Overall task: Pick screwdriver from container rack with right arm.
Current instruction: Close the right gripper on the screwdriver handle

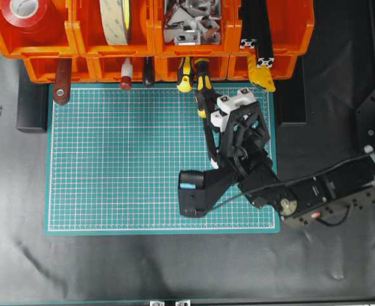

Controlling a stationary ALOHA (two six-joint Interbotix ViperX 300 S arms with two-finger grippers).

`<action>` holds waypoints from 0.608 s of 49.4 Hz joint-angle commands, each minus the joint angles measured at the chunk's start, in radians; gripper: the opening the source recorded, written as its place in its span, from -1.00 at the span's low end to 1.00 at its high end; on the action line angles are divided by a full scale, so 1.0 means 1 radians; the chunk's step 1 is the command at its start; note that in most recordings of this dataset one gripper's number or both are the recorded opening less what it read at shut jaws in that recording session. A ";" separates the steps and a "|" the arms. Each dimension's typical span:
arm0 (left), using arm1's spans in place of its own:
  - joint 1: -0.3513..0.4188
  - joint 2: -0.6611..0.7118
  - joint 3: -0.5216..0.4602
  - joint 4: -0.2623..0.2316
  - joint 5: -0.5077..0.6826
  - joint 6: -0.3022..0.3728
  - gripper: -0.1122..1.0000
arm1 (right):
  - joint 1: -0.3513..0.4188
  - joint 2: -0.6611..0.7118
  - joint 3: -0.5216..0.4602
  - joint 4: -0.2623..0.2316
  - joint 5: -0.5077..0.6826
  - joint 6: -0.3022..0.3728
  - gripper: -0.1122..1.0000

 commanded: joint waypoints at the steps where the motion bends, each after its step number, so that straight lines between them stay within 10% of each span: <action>1: -0.005 0.006 -0.011 0.003 -0.009 -0.003 -0.80 | 0.025 -0.018 -0.055 -0.006 0.043 -0.006 0.00; 30: -0.005 0.003 -0.012 0.003 -0.009 -0.003 -0.80 | 0.084 -0.052 -0.198 -0.015 0.198 -0.026 -0.13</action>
